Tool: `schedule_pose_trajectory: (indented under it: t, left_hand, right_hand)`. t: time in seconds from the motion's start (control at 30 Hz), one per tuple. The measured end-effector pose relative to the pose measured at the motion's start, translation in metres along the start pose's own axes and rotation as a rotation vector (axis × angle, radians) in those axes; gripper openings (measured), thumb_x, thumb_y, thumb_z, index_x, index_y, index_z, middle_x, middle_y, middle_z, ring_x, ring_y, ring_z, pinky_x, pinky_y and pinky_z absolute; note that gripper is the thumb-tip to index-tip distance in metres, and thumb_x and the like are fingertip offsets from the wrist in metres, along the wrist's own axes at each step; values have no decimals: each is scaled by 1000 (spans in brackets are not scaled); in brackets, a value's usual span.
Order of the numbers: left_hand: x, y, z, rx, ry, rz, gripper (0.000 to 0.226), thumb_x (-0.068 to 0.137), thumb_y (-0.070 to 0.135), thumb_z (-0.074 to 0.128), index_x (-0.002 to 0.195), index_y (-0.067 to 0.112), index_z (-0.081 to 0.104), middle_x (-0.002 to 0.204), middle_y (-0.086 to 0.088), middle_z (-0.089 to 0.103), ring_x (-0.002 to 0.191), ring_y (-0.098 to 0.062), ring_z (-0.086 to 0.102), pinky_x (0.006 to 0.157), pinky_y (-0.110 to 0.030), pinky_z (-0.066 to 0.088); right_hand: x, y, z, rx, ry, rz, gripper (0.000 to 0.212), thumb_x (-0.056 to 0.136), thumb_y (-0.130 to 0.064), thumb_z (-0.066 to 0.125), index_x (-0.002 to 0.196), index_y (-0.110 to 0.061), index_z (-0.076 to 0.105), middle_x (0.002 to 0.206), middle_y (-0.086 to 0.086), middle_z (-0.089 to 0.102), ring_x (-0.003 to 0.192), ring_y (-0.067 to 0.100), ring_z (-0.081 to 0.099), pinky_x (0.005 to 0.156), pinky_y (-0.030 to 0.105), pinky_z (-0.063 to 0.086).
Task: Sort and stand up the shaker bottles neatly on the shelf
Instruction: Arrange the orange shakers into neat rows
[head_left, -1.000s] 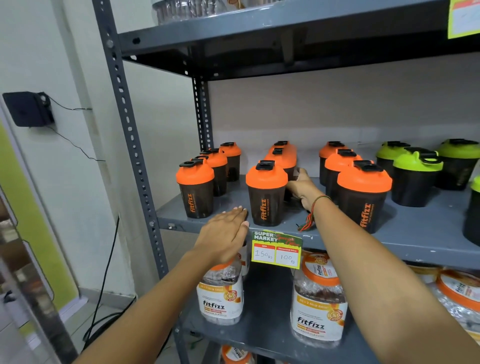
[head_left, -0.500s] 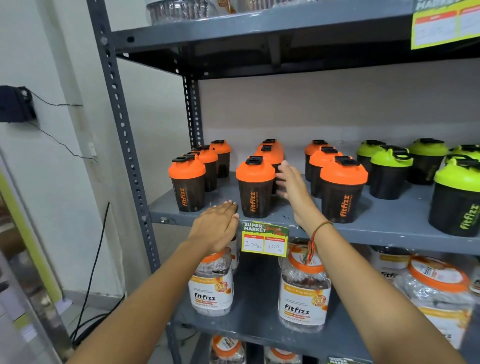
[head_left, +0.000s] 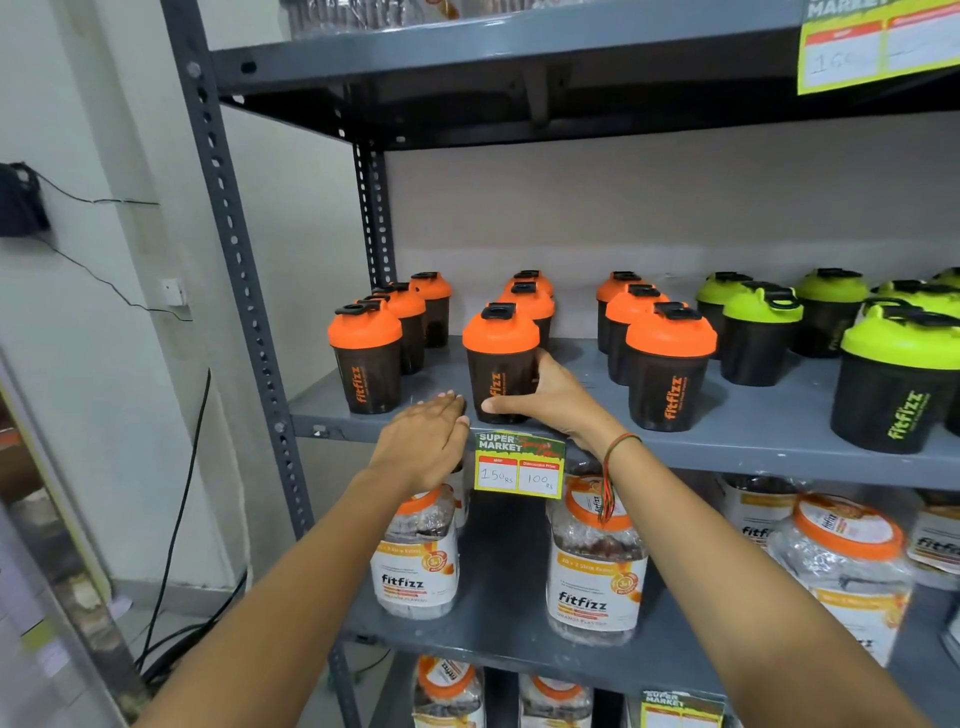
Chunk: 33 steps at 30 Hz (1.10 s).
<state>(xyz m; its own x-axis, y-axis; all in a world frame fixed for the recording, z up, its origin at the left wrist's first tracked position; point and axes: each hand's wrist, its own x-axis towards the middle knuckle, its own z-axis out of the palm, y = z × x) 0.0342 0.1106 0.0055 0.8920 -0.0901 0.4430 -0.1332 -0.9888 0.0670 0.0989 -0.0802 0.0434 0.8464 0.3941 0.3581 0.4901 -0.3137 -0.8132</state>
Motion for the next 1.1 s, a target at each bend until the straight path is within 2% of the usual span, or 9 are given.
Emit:
schedule_pose_trajectory:
  t: [0.13,0.37,0.57,0.63,0.7,0.77,0.8,0.97,1.1]
  left_hand:
    - [0,0,0,-2,2,5,52,101,37,22,146,14,34,153,-5,33,141,-16,27,113,-33,19]
    - [-1,1,-1,-3,-6,-7,52,101,38,21,147,15,33,153,-5,32,141,-16,26,114,-34,19]
    - [0,1,1,-10,-23,-6,53,101,38,20,147,15,32,154,-5,31,141,-17,25,115,-35,19]
    - [-2,3,-1,-42,1,-23,50,101,38,22,144,18,37,150,-6,39,137,-19,34,110,-38,28]
    - [-10,7,-5,-115,154,-92,44,100,37,25,134,24,49,136,-6,55,120,-23,52,93,-39,44]
    - [-21,19,-11,-230,425,-209,42,98,38,30,122,23,60,119,-7,66,103,-27,61,78,-36,46]
    - [-26,27,-15,-295,544,-266,42,97,38,32,118,21,64,114,-8,68,99,-29,62,76,-35,44]
    - [-43,78,-40,-538,811,-468,43,95,42,39,118,20,67,116,-2,68,105,-20,61,90,-37,47]
    - [-49,138,-54,-604,917,-376,39,91,44,49,120,22,65,117,3,67,107,-11,60,92,-33,48]
  right_hand:
    - [0,2,-3,11,8,12,84,65,-35,90,135,-21,46,132,0,61,119,18,57,99,37,49]
    - [1,4,-9,13,0,54,85,63,-36,91,134,-24,46,131,0,61,119,19,57,99,39,49]
    - [-4,1,-9,5,14,99,103,59,-45,91,143,-21,36,141,2,54,127,22,52,101,39,47]
    - [-10,-1,-11,31,37,91,112,59,-47,90,149,-20,29,147,3,47,133,23,47,106,43,43]
    - [-22,-4,-13,71,90,86,121,60,-52,88,154,-23,19,156,4,35,140,23,38,112,48,37]
    - [-37,-7,-17,90,165,76,120,61,-59,83,155,-27,15,159,4,29,142,23,33,114,50,34]
    - [-46,-9,-19,91,200,64,117,63,-61,81,155,-26,17,158,4,30,142,22,34,113,50,34]
    - [-90,-21,-39,127,296,-30,90,75,-54,76,148,-27,32,149,-1,40,134,18,42,109,44,40]
    - [-123,-35,-71,148,333,-145,81,76,-51,76,144,-29,38,144,-6,43,129,11,44,109,42,41]
